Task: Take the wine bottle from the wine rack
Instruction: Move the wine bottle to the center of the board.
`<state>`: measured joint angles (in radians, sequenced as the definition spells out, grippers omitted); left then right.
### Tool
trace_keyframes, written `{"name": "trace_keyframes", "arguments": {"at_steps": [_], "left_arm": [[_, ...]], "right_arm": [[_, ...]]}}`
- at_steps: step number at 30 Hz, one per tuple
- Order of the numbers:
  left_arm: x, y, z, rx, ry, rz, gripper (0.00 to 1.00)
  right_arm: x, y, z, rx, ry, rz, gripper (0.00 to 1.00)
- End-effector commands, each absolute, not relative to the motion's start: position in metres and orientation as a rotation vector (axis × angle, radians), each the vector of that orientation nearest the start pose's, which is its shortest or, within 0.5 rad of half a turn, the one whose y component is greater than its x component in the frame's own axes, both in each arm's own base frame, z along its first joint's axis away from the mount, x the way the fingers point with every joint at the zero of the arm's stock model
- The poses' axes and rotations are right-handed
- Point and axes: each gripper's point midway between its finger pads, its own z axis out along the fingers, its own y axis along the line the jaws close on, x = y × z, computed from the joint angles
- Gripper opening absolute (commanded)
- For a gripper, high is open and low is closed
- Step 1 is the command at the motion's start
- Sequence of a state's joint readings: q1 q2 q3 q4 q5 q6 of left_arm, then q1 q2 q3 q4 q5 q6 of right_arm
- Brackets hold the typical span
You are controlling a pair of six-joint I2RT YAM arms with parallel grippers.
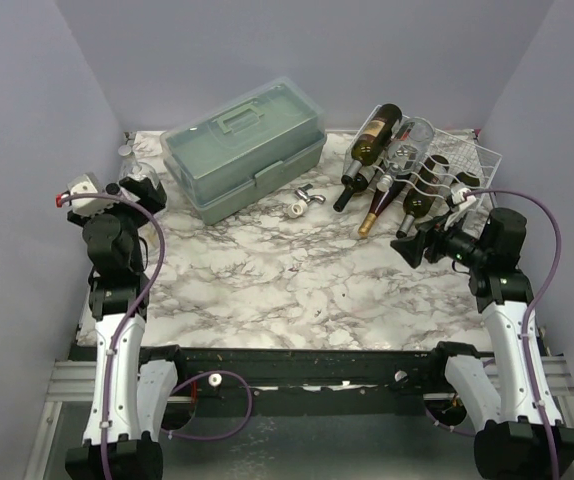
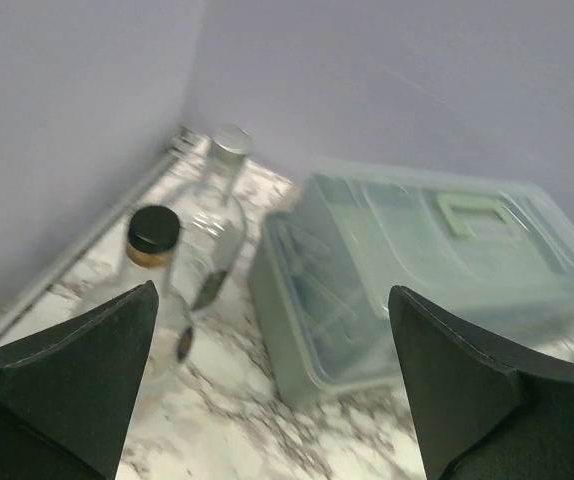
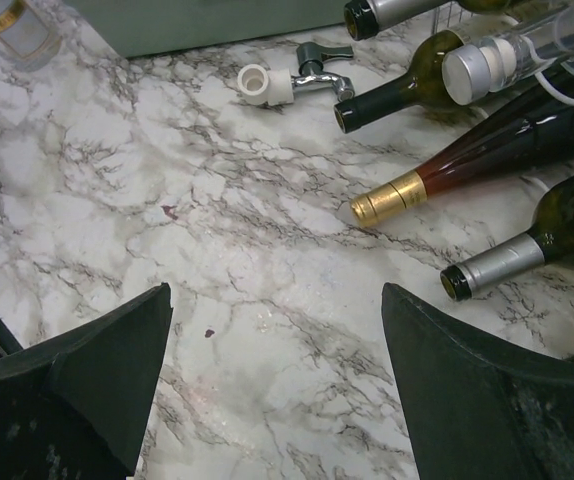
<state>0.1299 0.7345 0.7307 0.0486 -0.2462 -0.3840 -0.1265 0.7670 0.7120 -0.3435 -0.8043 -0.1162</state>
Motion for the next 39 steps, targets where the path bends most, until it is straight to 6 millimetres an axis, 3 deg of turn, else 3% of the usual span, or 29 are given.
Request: {"name": "trace_keyframes", "arguments": {"at_steps": [1,6,16,25,33,39], "left_arm": [[0.3,0.0,0.285,-0.398,1.642,-0.343,0.99],[0.282,-0.037,0.267,-0.213,1.717,-0.494,0.99],[0.259,-0.069,0.229,-0.039,1.786,-0.567,0.99],[0.257,-0.08,0.221,-0.021,1.831,-0.626,0.99],[0.256,-0.08,0.224,-0.018,1.818,-0.625,0.99],[0.255,-0.079,0.223,-0.022,1.815,-0.615,0.99]], "right_arm": [[0.261,0.093,0.239,-0.535,1.82,0.64,0.89],[0.265,0.098,0.252,-0.56,1.835,0.705,0.89],[0.291,0.095,0.277,-0.536,1.885,0.734,0.88],[0.317,0.088,0.291,-0.502,1.931,0.662,0.89],[0.343,0.091,0.277,-0.44,2.041,0.528,0.89],[0.366,0.109,0.258,-0.408,2.098,0.381,0.89]]}}
